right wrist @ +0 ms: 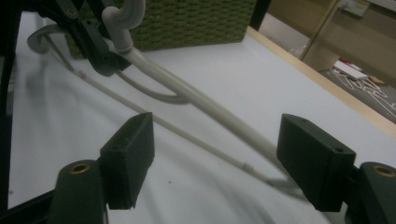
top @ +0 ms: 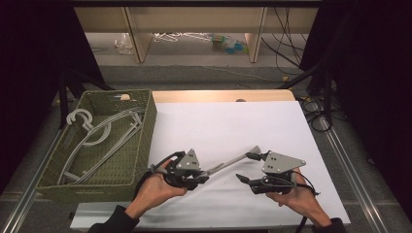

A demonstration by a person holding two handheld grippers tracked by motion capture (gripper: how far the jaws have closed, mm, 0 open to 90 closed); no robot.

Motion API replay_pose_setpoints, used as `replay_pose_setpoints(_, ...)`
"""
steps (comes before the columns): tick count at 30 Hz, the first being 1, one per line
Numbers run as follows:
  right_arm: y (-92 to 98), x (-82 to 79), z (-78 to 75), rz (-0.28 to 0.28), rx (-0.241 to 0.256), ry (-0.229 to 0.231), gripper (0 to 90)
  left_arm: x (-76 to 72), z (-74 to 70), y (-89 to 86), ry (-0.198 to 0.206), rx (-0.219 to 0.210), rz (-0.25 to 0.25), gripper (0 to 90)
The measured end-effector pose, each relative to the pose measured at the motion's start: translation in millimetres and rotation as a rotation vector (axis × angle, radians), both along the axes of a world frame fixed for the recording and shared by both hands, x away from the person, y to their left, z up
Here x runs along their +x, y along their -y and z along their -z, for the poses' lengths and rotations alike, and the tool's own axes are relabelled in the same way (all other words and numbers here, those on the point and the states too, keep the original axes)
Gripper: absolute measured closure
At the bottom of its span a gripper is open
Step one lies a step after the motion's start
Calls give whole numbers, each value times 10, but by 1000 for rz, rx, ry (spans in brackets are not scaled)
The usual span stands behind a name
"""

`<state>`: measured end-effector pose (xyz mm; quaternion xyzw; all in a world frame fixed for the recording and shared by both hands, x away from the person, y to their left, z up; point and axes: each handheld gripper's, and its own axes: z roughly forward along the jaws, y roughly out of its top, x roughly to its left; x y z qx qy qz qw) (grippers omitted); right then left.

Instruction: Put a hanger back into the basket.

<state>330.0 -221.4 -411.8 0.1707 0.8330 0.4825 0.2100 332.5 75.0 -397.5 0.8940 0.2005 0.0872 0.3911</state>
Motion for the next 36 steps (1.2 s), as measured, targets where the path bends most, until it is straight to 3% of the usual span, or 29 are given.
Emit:
replay_pose_setpoints(7,107,-157,-20,73,129,-40,256,27,-257,-289,-20,-106,-90,792)
replay_pose_setpoints(9,115,-184,1,67,121,-41,256,27,-302,-338,-25,-127,-102,792)
replay_pose_setpoints(12,129,-202,45,64,106,-67,255,17,-403,-436,-43,-192,-117,792)
replay_pose_setpoints(21,148,-240,115,88,115,-92,220,-5,-724,-697,-35,-324,-157,792)
replay_pose_setpoints(25,148,-234,144,111,134,-94,196,41,-887,-832,-42,-359,-174,792)
replay_pose_setpoints(30,148,-232,152,99,119,-107,189,115,-1117,-1081,-26,-403,-216,792)
replay_pose_setpoints(36,148,-227,158,94,120,-113,189,192,-1297,-1445,21,-388,-311,792)
